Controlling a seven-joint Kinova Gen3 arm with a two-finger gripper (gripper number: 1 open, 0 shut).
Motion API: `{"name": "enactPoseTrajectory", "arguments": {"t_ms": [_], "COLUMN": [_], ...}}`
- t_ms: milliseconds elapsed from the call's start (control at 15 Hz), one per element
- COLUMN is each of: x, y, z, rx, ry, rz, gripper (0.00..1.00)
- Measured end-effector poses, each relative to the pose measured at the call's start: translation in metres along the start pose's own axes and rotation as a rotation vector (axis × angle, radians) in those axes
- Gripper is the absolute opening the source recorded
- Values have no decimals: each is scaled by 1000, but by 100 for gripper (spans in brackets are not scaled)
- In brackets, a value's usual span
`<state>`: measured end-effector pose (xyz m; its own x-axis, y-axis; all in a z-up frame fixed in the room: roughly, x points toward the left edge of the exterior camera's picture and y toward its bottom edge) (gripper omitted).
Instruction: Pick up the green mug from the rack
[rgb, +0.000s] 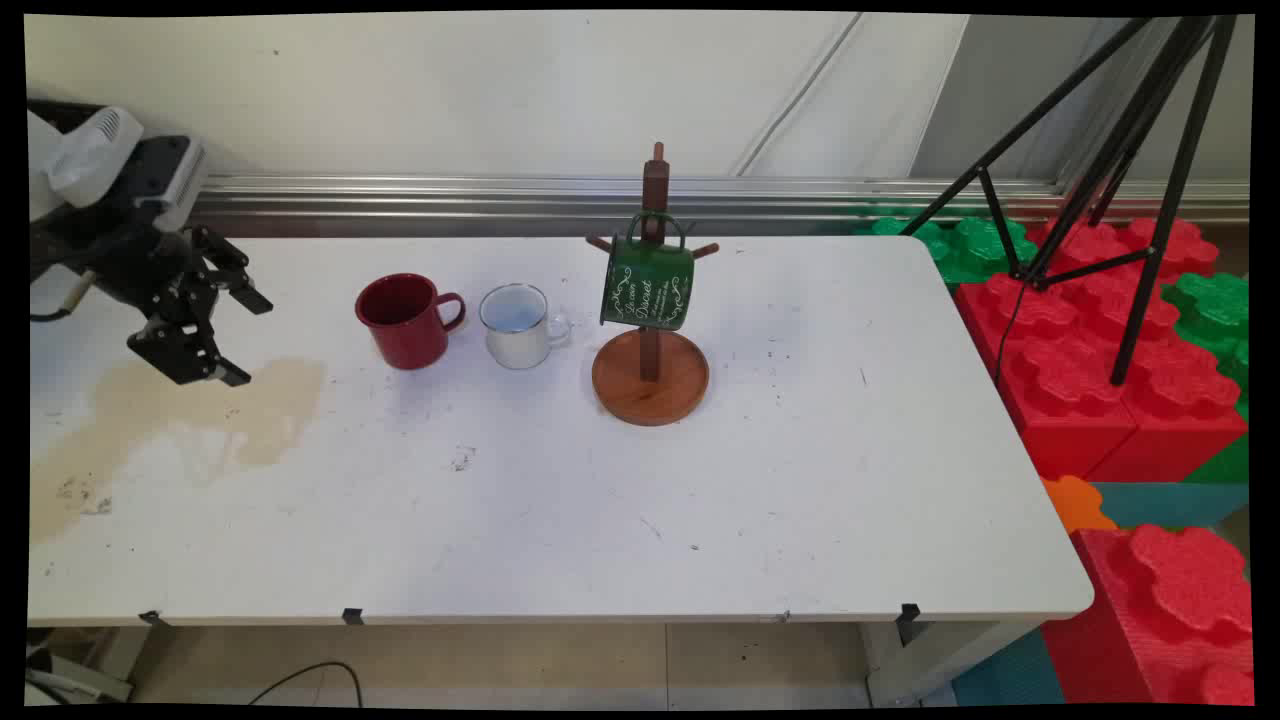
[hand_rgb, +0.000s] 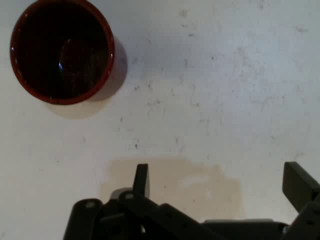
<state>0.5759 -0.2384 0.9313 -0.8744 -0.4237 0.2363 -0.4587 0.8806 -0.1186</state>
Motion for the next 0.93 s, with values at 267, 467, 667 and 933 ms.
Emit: {"name": "enactPoseTrajectory", "arguments": {"t_ms": [267,467,667,933], "x": [13,21,30,44], "y": [6,11,21,35], "z": [-17,-30,-44,-58], "rx": [18,35,41,34], "ry": [16,26,47,91], "rz": [-38,-79,-121,-171], "gripper": [100,100,100,100]}}
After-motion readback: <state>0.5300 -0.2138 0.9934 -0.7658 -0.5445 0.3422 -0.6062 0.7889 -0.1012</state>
